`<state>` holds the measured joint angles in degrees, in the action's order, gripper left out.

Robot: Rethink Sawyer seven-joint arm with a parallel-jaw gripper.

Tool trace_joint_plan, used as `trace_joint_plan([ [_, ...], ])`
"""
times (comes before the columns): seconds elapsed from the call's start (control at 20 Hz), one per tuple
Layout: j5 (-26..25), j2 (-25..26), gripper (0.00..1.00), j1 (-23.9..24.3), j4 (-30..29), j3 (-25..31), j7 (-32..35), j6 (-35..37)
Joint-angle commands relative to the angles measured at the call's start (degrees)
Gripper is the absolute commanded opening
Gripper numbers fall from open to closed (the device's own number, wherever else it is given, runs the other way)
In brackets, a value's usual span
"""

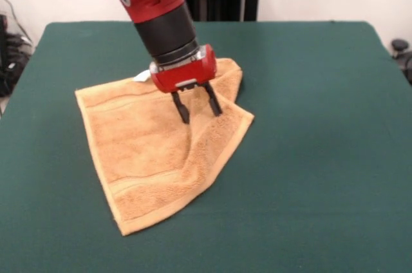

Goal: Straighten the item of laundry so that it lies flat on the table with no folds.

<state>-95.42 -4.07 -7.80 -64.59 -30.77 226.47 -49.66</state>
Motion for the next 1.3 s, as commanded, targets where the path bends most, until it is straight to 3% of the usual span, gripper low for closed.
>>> trace_joint_plan([
  [0.05, 4.6, 3.0, 1.0, -0.9, -2.7, 15.3, 20.6, -7.8],
  [0.7, 4.4, 2.2, 1.0, -0.2, -3.1, 16.2, 21.1, -8.7],
  [0.95, 3.9, 1.6, 1.0, -1.5, -4.3, 15.1, 31.5, -6.5],
  [1.3, 6.9, -0.7, 1.0, 0.3, -5.6, 17.0, 35.6, -6.2],
])
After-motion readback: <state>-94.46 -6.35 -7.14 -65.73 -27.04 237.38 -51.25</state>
